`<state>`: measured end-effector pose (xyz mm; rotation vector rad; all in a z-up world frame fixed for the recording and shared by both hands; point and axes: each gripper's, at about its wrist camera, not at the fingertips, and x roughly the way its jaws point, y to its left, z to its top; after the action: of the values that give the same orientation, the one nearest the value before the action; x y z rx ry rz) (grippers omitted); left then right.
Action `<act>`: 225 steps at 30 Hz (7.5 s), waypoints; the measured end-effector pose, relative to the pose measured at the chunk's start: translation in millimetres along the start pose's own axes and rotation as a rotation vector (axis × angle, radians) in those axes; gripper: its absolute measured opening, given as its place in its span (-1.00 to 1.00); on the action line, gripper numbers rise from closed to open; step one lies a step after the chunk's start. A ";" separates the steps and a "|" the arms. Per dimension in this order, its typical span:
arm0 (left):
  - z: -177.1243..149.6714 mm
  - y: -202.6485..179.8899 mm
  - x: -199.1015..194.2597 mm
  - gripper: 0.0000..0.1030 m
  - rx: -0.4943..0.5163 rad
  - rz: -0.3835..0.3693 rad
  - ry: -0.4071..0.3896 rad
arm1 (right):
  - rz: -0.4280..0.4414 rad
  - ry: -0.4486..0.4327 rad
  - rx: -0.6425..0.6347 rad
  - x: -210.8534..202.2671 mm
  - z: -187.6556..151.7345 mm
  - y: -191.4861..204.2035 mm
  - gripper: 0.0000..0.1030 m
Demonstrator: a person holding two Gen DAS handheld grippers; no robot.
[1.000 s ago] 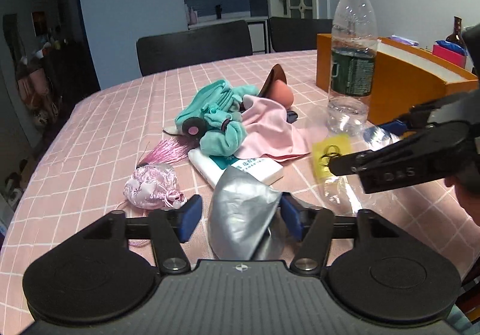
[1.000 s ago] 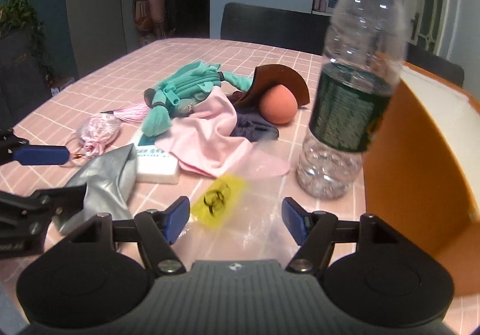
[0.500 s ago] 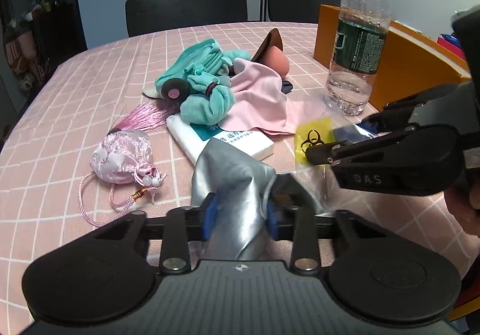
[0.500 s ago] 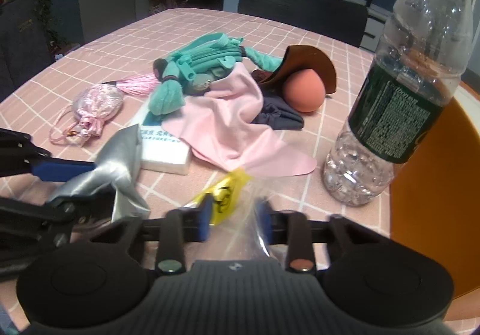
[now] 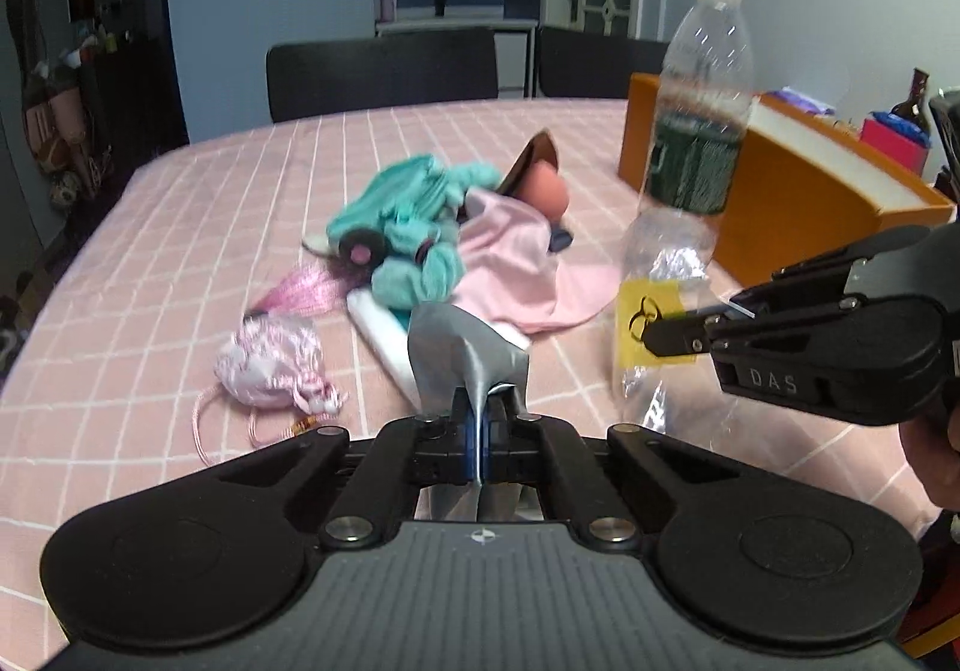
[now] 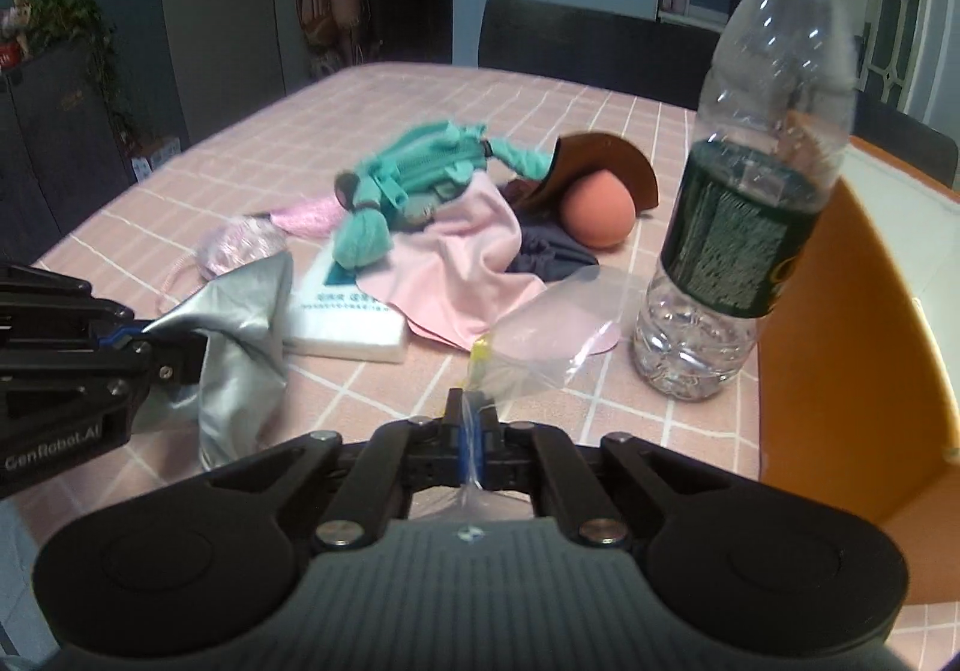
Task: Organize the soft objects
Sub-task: 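Close the left tool on the silver pouch while the right tool closes on the clear bag, then carry the silver pouch with the left tool while the right tool carries the bag over the orange box, then open the left tool dropping the silver pouch while the right tool releases the bag into the box, then withdraw both tools from the orange box back toward the pile, then move the left tool to the pink embroidered pouch while the right tool reaches the teal zippered pouch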
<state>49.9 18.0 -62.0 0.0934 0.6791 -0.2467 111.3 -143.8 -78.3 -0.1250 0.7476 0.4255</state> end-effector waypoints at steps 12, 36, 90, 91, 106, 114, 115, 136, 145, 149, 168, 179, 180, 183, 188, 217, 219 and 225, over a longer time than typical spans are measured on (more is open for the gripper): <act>19.6 -13.8 -35.1 -0.96 0.029 -0.081 -0.059 | 0.058 -0.049 0.044 -59.2 -10.4 -8.2 -1.00; 97.2 -116.9 -52.0 -0.96 0.253 -0.330 -0.248 | -0.183 -0.190 0.147 -194.9 -3.9 -111.0 -1.00; 139.2 -260.6 116.2 -0.04 0.717 -0.110 0.074 | -0.221 0.347 0.045 -17.2 34.5 -242.0 -0.01; 140.0 -259.3 113.6 -0.04 0.712 -0.114 0.068 | -0.219 0.336 0.049 -20.6 35.4 -241.3 -0.01; 132.3 -229.9 61.2 0.03 0.653 -0.168 -0.079 | -0.302 0.138 0.115 -80.3 21.2 -201.9 0.31; 130.3 -216.4 59.6 0.08 0.593 -0.170 -0.116 | -0.346 0.068 0.102 -97.2 14.8 -182.3 0.39; 131.7 -216.4 63.1 0.08 0.584 -0.165 -0.113 | -0.343 0.067 0.105 -97.7 14.6 -182.5 0.39; 151.2 -242.4 108.0 0.60 0.852 -0.349 0.178 | -0.276 0.208 0.134 -82.6 21.3 -228.1 0.37; 153.7 -237.4 103.3 0.60 0.946 -0.407 0.244 | -0.223 0.207 0.128 -84.3 26.1 -221.1 0.37; 159.0 -232.6 98.1 0.60 0.946 -0.412 0.235 | -0.222 0.188 0.126 -88.7 27.7 -217.7 0.37; 99.5 -145.0 6.9 0.57 0.640 -0.470 -0.095 | -0.175 -0.076 0.161 -143.0 -14.0 -127.4 0.46; 52.8 -60.2 10.1 0.55 0.280 -0.242 -0.173 | -0.070 -0.211 0.122 -102.9 -42.4 -53.7 0.48; 48.6 -53.6 9.4 0.55 0.261 -0.213 -0.182 | -0.066 -0.217 0.116 -97.5 -43.7 -47.8 0.48; 36.2 -36.7 11.4 0.55 0.205 -0.133 -0.199 | -0.075 -0.236 0.086 -82.2 -45.7 -31.4 0.50; 16.8 -6.4 19.9 0.55 0.101 -0.067 -0.191 | -0.060 -0.226 0.077 -51.8 -42.8 -14.0 0.60; 13.1 81.4 70.1 0.61 -0.004 0.083 -0.024 | -0.026 -0.116 -0.032 76.7 29.0 40.6 0.50; 18.1 88.9 79.0 0.61 -0.067 0.067 0.019 | -0.033 -0.122 -0.052 79.8 35.1 42.9 0.49; 21.8 92.1 96.2 0.61 -0.147 0.106 0.104 | -0.049 -0.141 -0.103 81.8 50.1 45.7 0.49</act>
<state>158.9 84.6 -105.4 0.0015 0.7908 -0.0902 177.3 -62.3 -95.8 -0.2072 0.5825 0.4221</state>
